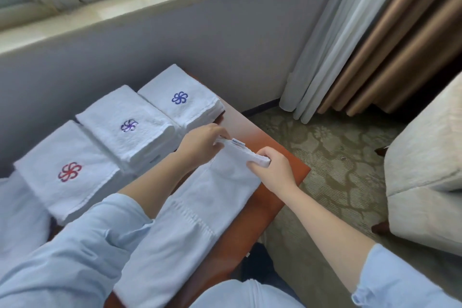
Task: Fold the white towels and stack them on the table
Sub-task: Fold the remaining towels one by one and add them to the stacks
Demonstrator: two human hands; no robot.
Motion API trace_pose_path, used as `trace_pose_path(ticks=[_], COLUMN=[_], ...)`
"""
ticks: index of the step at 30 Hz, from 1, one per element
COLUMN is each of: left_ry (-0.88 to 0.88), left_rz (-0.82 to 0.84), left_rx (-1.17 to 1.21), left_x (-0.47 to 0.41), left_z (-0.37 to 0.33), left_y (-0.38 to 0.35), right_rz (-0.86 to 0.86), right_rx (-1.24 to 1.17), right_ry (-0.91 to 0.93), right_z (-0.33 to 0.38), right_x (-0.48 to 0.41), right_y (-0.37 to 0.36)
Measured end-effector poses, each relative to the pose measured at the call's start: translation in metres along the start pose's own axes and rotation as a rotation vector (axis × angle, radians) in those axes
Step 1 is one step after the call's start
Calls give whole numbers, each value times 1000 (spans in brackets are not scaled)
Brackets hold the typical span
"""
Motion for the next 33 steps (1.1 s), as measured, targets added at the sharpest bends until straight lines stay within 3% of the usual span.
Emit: trace_pose_path(ticks=[6,15,23,33], left_ry=[-84,-166,-112,-95], left_rz=[-187,-302,-253,-151], left_rx=[1,-54,-99,-180], left_x=[96,240,328,356], left_z=[11,42,88,111], left_y=[23,24,-22,-65], right_rz=[-24,41,188,336], right_rx=[99,292,506,622], right_ry=[150,274,411,342], right_z=[47,90,89,67], right_x=[74,159,200,213], right_y=[-49,-137,-222,-269])
Point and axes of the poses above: each hand's wrist, its own x-axis away from the middle knuckle, its own y-axis out of the back of the hand, z = x × y, the point moved 5 cm from there along -x, towards the middle knuckle, and after that the axes turned 9 degrees about z, right-handed, at the moved point
